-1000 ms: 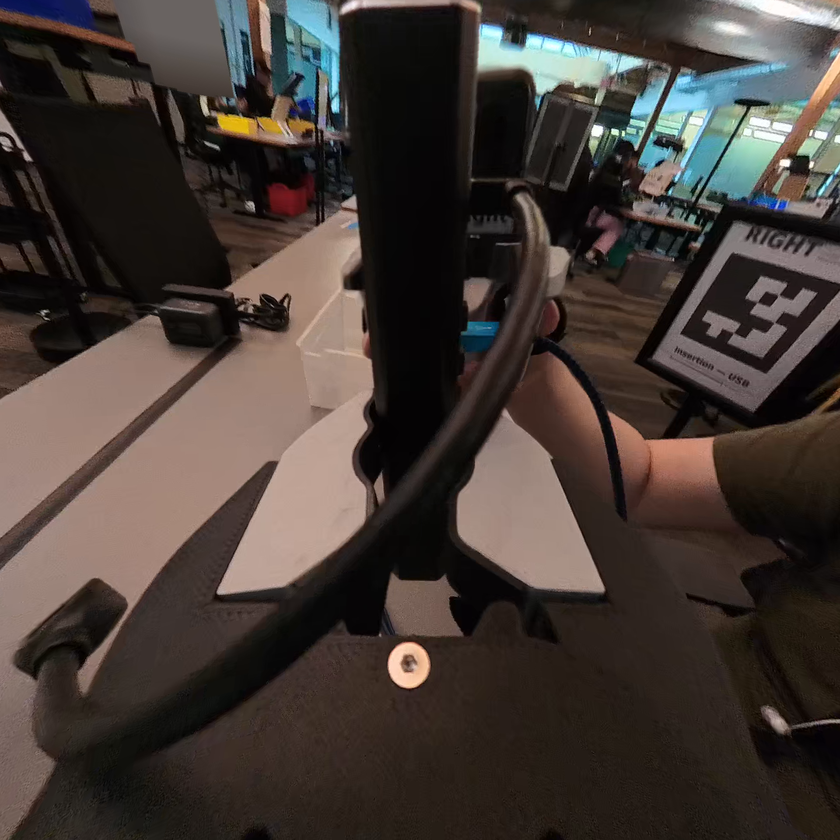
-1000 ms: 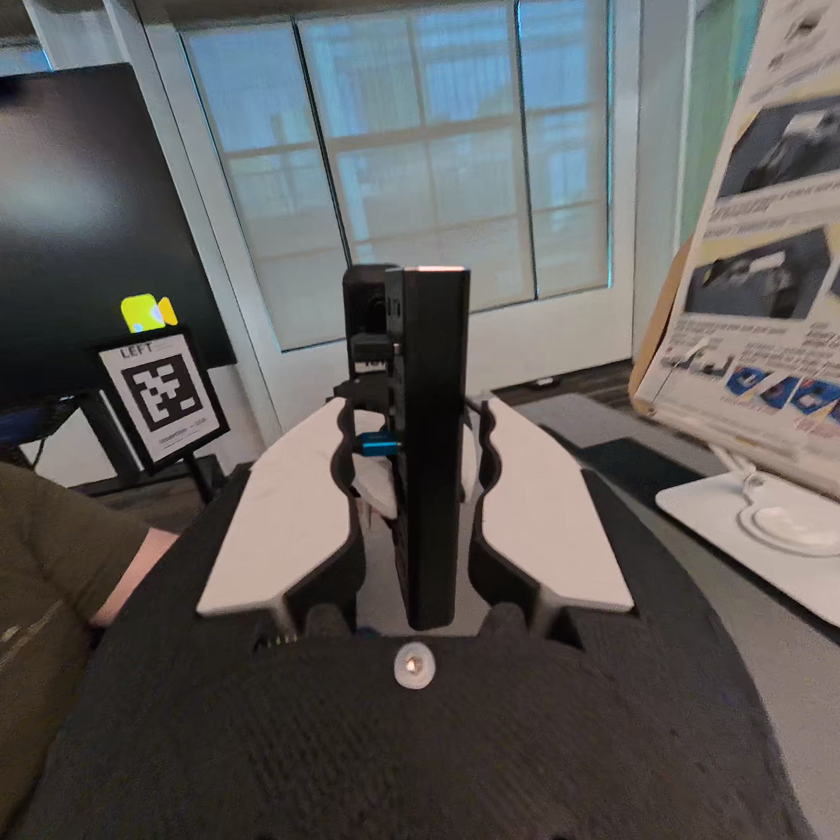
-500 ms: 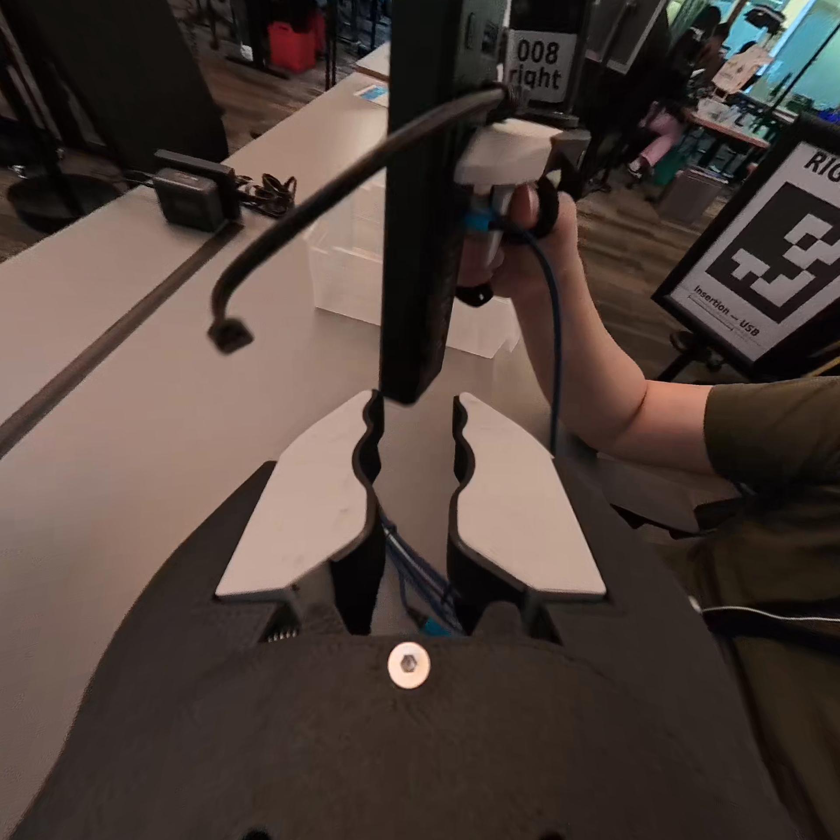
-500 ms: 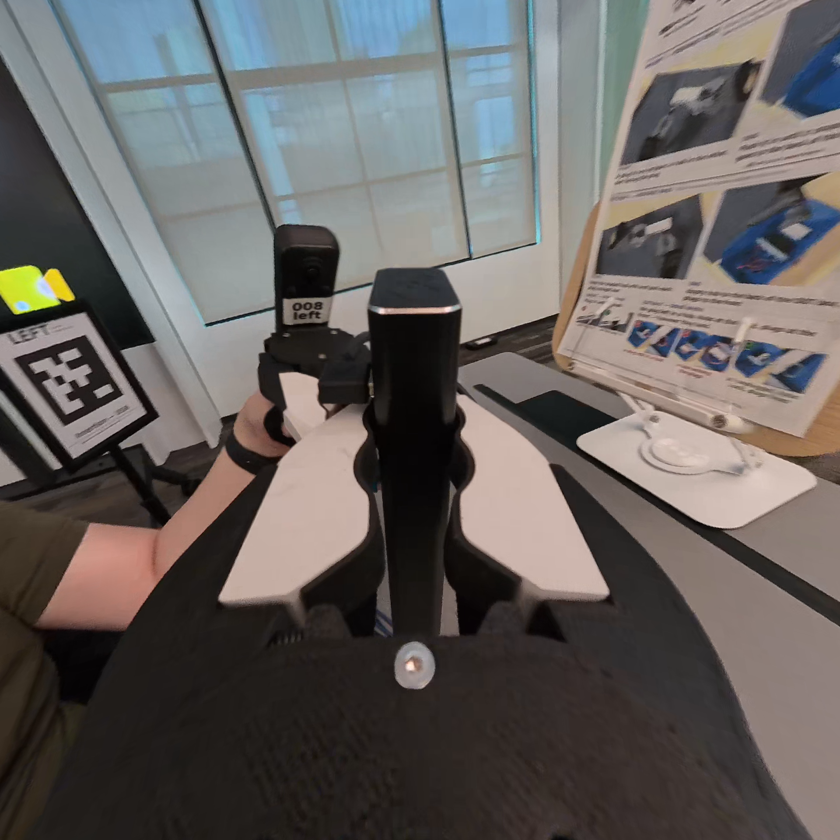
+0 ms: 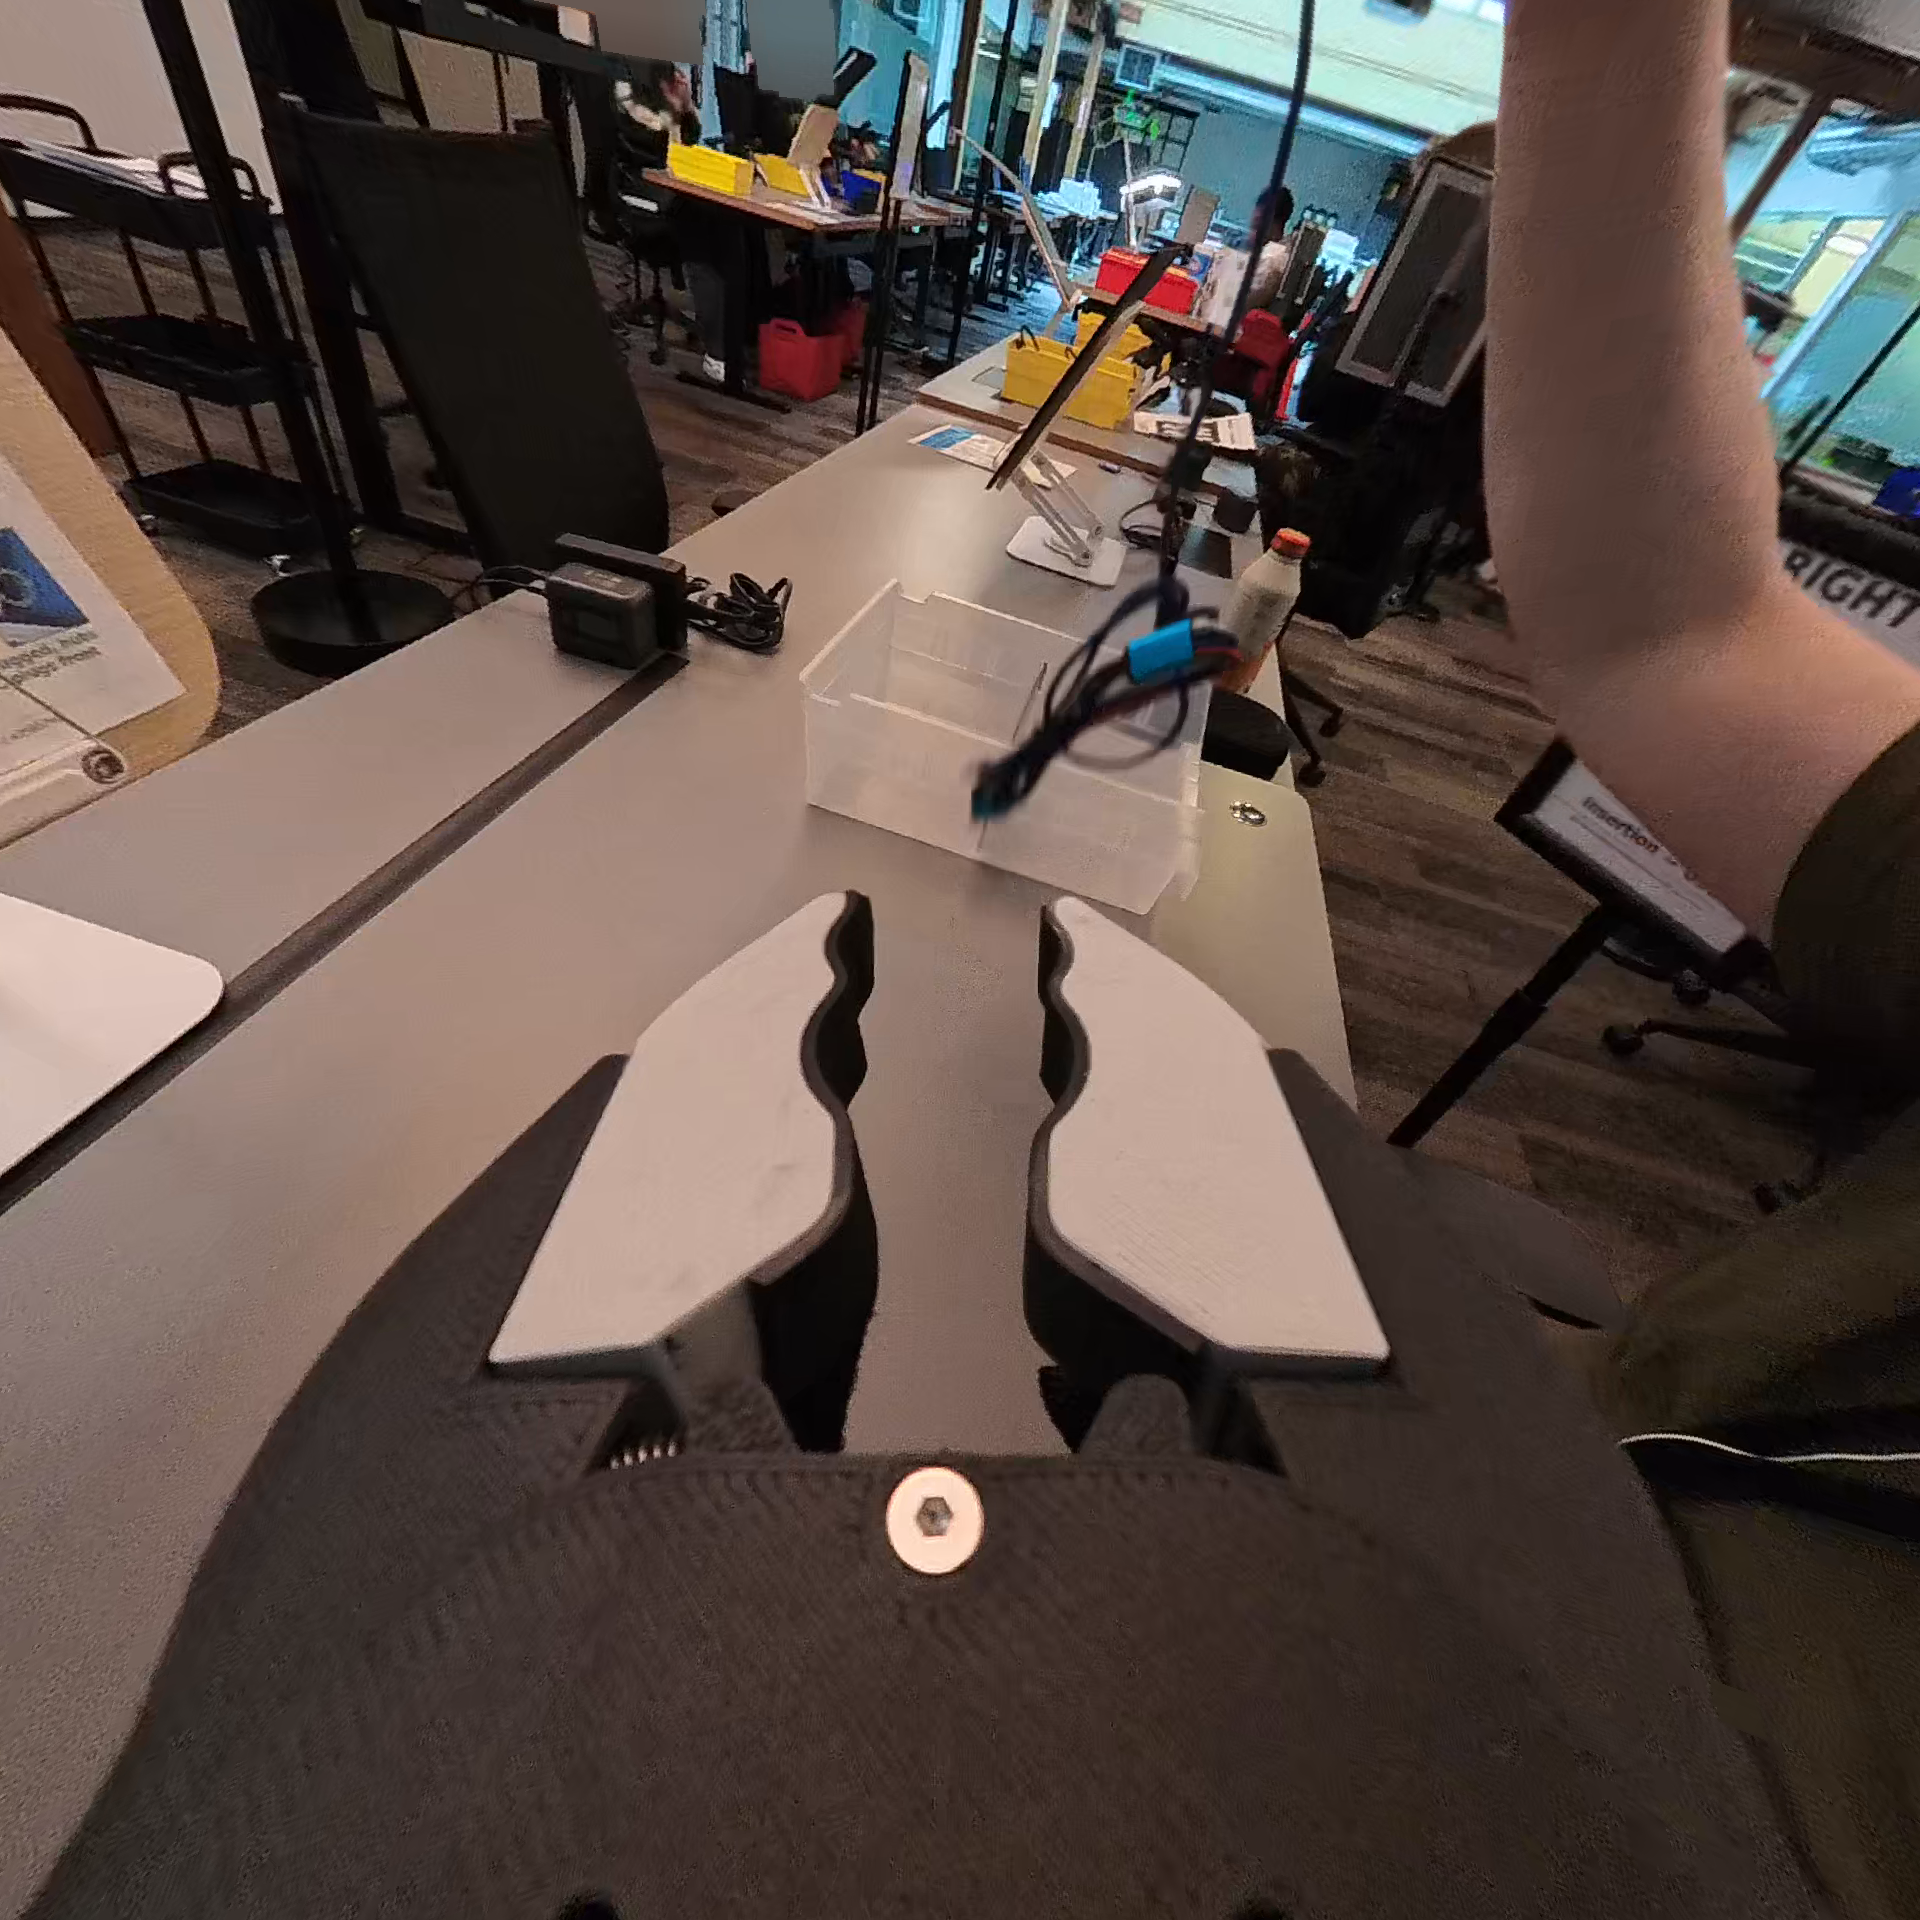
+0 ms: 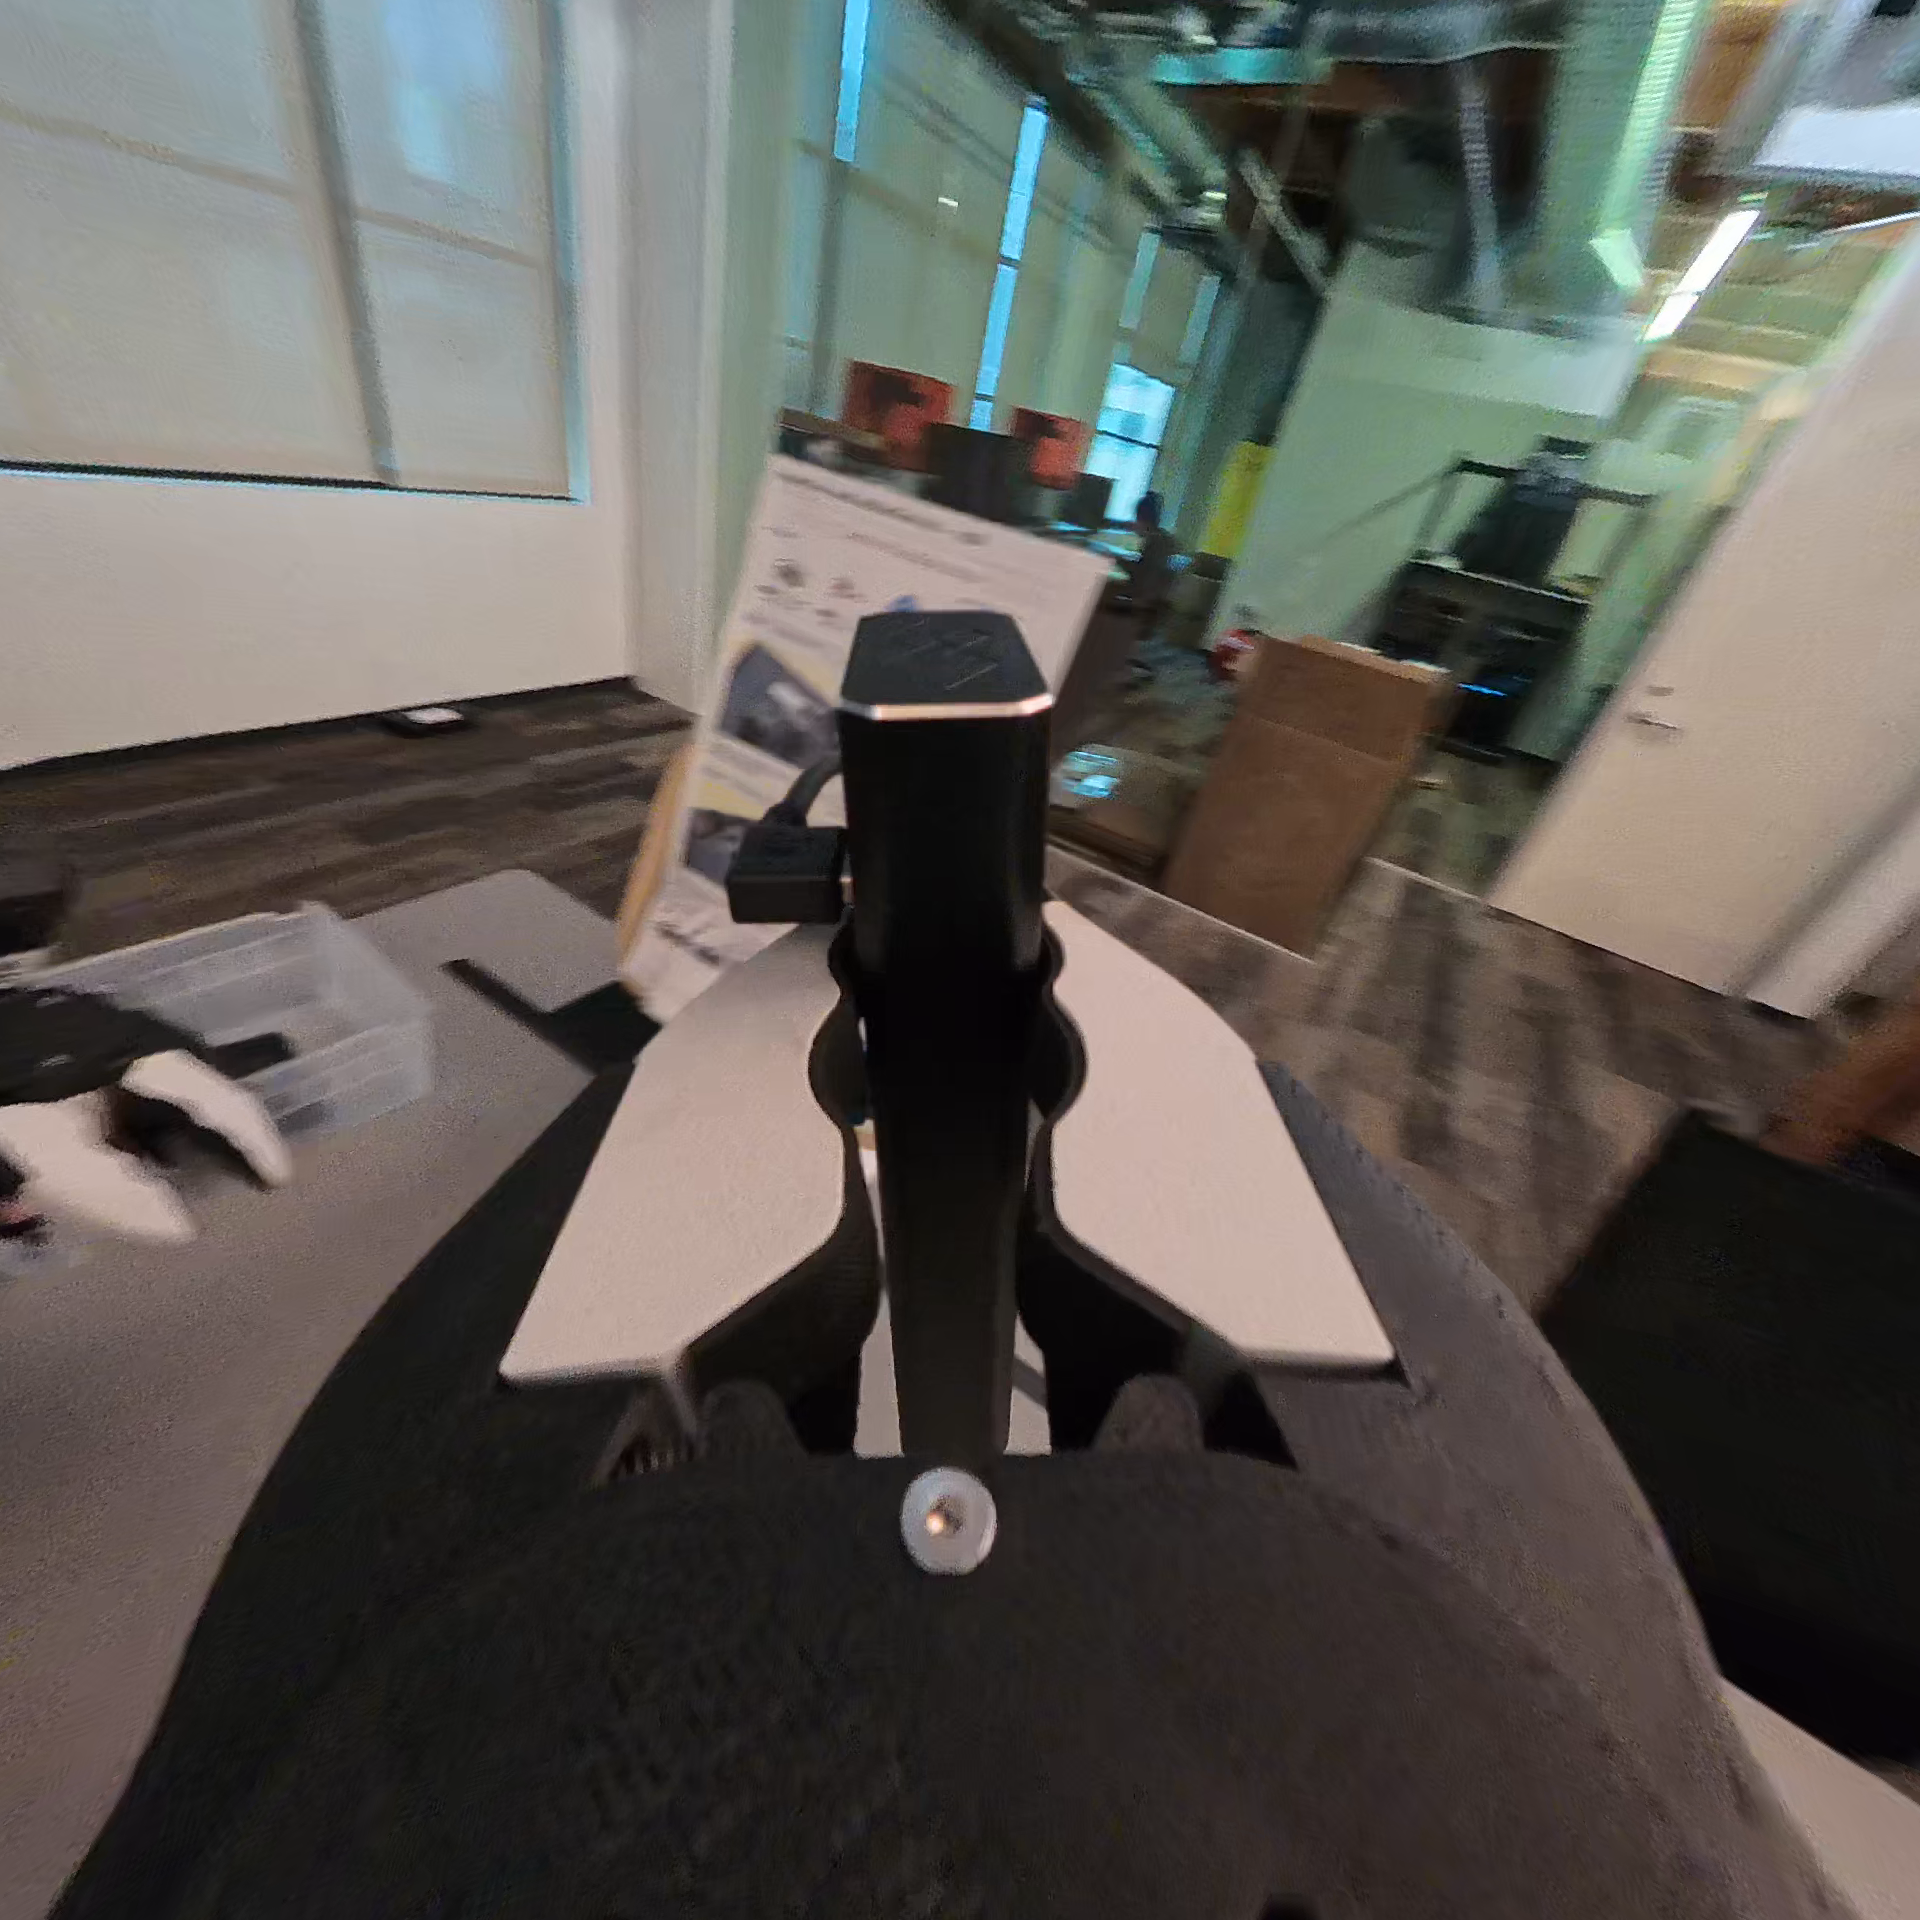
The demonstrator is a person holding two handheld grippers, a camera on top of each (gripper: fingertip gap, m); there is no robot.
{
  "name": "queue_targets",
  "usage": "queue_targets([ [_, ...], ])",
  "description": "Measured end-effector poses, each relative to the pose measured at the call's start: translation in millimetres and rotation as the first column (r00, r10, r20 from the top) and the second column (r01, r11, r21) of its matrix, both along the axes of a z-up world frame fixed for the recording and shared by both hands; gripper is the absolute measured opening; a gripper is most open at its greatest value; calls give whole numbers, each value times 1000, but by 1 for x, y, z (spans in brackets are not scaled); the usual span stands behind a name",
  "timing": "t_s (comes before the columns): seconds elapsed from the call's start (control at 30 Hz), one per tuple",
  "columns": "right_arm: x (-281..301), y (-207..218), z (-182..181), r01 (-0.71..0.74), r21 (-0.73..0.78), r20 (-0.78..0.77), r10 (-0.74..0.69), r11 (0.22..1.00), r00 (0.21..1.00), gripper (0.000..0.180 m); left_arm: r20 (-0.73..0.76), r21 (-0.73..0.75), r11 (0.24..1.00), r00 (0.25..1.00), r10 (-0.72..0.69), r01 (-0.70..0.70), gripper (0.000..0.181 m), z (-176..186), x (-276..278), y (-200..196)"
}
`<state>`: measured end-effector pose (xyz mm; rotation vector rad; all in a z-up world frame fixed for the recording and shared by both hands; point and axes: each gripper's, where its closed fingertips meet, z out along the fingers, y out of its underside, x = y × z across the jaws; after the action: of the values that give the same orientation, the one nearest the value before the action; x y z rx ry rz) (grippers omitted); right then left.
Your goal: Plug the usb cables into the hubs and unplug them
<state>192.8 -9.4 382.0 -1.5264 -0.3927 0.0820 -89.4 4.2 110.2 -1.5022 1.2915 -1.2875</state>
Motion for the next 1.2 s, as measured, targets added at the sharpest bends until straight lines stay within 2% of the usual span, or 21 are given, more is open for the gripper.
queue_targets([
  [0.1, 59, -11, 25, 171, 23, 29, -172, 985, 985, 27, -14, 22, 1000, 1000, -10, 11, 29, 0, 4, -5],
  [0.17, 91, -18, 24, 226, 25, 39, -227, 974, 973, 27, -20, 36, 999, 999, -27, 28, 29, -1, 8, -10],
  [0.23, 117, -20, 5, 263, -11, 67, -262, 965, 963, 27, -31, 36, 998, 999, -41, 42, 29, -3, 13, -13],
  [0.37, 164, -8, -57, 396, -93, 190, -374, 913, 908, 28, -64, 31, 997, 996, -64, 67, 29, -10, 23, -18],
  [0.5, 171, 6, -96, 365, -153, 220, -329, 918, 918, 28, -111, 42, 996, 991, -77, 82, 29, -19, 32, -22],
  [0.57, 178, 8, -102, 381, -169, 210, -345, 909, 915, 28, -130, 43, 996, 989, -77, 83, 29, -23, 35, -21],
  [0.73, 187, -1, -46, 410, -65, 151, -397, 910, 905, 27, -159, 25, 996, 984, -77, 82, 29, -32, 42, -17],
  [0.83, 193, -9, -11, 462, -10, 189, -452, 887, 872, 28, -177, 15, 997, 981, -78, 82, 29, -36, 45, -16],
  [0.93, 195, -11, -1, 481, 1, 227, -469, 877, 854, 28, -192, 16, 997, 978, -76, 80, 29, -40, 46, -16],
  [1.0, 195, -8, -9, 467, -6, 236, -452, 884, 860, 28, -194, 16, 996, 978, -79, 83, 29, -40, 47, -17],
  [1.07, 190, -2, -32, 403, -46, 254, -380, 914, 890, 27, -195, 16, 996, 977, -85, 90, 29, -40, 47, -19],
  [1.13, 176, 0, -70, 265, -108, 311, -221, 958, 924, 27, -198, 18, 995, 976, -90, 95, 29, -40, 47, -21],
  [1.2, 165, -5, -120, 122, -214, 338, -43, 969, 940, 27, -197, 20, 995, 976, -96, 102, 29, -39, 46, -23],
])
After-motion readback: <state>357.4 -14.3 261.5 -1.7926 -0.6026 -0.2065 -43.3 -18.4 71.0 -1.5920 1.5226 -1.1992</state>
